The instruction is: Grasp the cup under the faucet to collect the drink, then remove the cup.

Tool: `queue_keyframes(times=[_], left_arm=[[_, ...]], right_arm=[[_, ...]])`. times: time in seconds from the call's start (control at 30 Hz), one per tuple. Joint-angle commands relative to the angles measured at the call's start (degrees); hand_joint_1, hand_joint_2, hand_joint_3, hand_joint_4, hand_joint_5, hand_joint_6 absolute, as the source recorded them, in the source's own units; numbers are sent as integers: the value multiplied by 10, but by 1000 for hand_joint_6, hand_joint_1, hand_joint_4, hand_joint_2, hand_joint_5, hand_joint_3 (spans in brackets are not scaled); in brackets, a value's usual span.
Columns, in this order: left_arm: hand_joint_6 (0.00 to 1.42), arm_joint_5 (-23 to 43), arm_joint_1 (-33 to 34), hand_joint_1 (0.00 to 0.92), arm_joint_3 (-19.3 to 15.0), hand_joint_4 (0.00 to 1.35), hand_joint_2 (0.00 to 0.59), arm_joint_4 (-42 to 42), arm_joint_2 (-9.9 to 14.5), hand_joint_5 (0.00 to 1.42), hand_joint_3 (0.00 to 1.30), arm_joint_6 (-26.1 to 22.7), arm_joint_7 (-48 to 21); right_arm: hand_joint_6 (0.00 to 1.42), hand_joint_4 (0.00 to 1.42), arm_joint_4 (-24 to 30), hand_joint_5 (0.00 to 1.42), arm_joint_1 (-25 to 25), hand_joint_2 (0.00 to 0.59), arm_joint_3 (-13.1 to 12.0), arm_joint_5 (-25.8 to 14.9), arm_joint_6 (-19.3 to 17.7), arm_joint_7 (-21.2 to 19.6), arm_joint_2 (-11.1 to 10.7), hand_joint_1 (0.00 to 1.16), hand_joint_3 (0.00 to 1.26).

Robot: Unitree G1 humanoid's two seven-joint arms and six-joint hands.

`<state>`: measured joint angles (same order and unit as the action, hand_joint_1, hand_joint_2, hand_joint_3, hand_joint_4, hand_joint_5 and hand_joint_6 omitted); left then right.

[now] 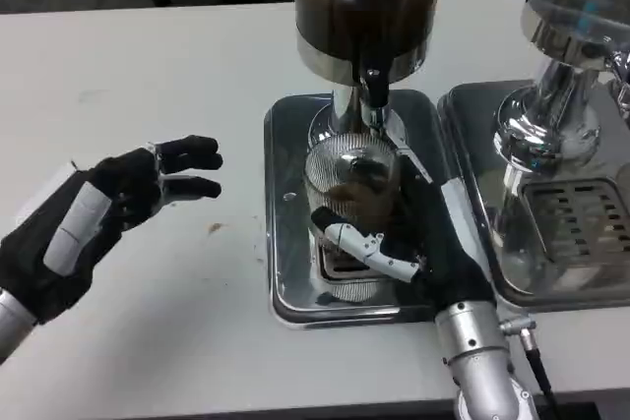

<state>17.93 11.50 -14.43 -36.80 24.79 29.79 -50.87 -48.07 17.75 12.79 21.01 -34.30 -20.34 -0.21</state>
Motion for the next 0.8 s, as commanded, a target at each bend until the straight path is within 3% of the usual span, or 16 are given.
queue_keyframes(times=[0.03, 0.13, 0.4, 0.67, 0.8], left_arm=[[240, -3, -9, 0, 1, 266, 67, -1, 5, 342, 321, 3, 6], [241, -4, -10, 0, 1, 268, 67, -1, 4, 343, 323, 4, 8], [243, -7, -11, 0, 4, 278, 61, -2, 2, 352, 338, 6, 9], [244, -11, -8, 0, 6, 279, 58, -6, 1, 354, 342, 6, 9], [244, -12, -7, 0, 7, 283, 59, -8, 1, 357, 344, 7, 9]], right_arm=[[950, 463, -24, 643, -8, 184, 9, 19, -7, -37, 10, 757, 256], [1112, 547, -27, 752, -10, 190, 9, 26, -15, -68, 10, 814, 316], [1353, 689, -19, 959, -25, 185, 8, 54, -27, -153, 7, 883, 442], [1413, 750, -9, 1021, -34, 94, 5, 81, -38, -225, 2, 985, 526], [1419, 767, -4, 1033, -38, 89, 4, 87, -41, -245, -1, 989, 534]])
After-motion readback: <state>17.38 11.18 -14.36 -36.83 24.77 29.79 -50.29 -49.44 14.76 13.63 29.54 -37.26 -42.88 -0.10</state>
